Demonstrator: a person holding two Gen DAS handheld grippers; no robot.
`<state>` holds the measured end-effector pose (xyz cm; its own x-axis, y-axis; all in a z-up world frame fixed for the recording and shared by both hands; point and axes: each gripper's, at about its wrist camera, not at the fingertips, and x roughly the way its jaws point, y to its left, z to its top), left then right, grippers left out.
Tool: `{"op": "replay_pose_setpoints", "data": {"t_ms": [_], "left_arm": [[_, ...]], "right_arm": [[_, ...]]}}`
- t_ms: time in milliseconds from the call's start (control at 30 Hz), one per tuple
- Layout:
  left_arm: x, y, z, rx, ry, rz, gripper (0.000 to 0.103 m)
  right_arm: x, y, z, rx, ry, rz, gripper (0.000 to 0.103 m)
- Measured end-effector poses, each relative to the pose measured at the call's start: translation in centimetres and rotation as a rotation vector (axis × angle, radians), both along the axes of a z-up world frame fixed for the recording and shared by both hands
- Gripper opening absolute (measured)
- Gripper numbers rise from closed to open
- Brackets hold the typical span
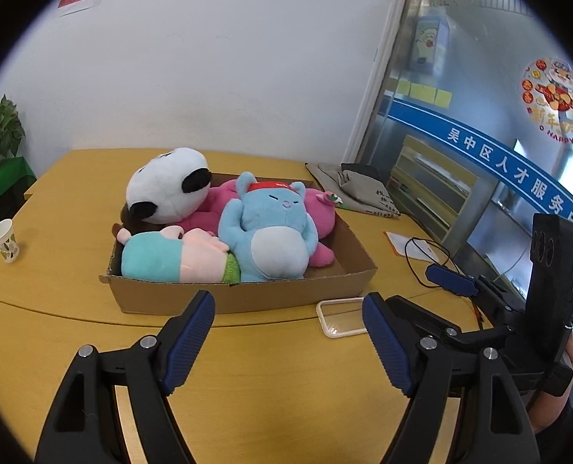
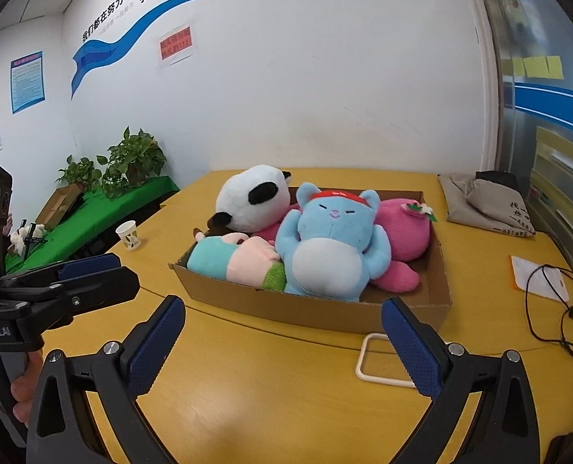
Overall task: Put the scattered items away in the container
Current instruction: 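Withdraw both grippers and move them toward the clear phone case, then close the right gripper on the phone case's lens end while the left gripper grips its other end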
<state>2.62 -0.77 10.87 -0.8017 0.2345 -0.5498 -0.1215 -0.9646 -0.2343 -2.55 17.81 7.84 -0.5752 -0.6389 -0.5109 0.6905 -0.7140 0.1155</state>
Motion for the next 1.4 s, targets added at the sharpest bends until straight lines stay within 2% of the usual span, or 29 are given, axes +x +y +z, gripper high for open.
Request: {"op": "replay_pose_setpoints", "data": {"t_ms": [167,300,400,500,567,667,900,1033,1167,1333,1400], "left_arm": [[-1.0,1.1,-0.9,0.035,-0.037,-0.031,0.079],[-2.4,2.4,-2.9,0.064,-0.096,-0.064,0.079],[-3.8,3.4,-5.1,0.097,-0.161,-0.093,0.079],[-5.5,4.4,-7.6,0.121,-0.223,-0.103,0.079],[-6.6,4.9,-9.1,0.142,-0.259,-0.114,0.079],[-8.5,5.7,-11.0,0.162,-0.303,-0.131,0.079],[-13.7,8.3,-15.5,0.184,-0.414,-0.156,0.079],[-15.7,9.6,-17.5,0.172,-0.456,-0.172,0.078],[-17.2,10.0,-19.8,0.193,-0.512,-0.171,0.076],[-17.2,10.1,-19.9,0.210,-0.494,-0.198,0.076],[-16.9,10.3,-20.0,0.214,-0.493,-0.223,0.069]], "right_arm": [[-0.5,1.1,-0.6,0.014,-0.001,-0.020,0.103],[-2.1,3.6,-1.8,0.010,-0.017,-0.068,0.103],[-4.7,6.3,-4.1,0.045,-0.068,-0.175,0.103],[-8.3,10.0,-8.1,0.076,-0.188,-0.290,0.103],[-10.2,12.2,-10.7,0.091,-0.261,-0.339,0.103],[-11.8,14.0,-13.1,0.108,-0.305,-0.373,0.103],[-13.4,12.5,-14.6,0.116,-0.313,-0.271,0.102],[-14.8,11.3,-15.9,0.133,-0.316,-0.198,0.101],[-15.9,10.4,-17.1,0.135,-0.334,-0.152,0.099],[-16.1,9.8,-18.1,0.090,-0.377,-0.072,0.092],[-15.7,9.6,-18.2,0.072,-0.379,-0.050,0.091]]}}
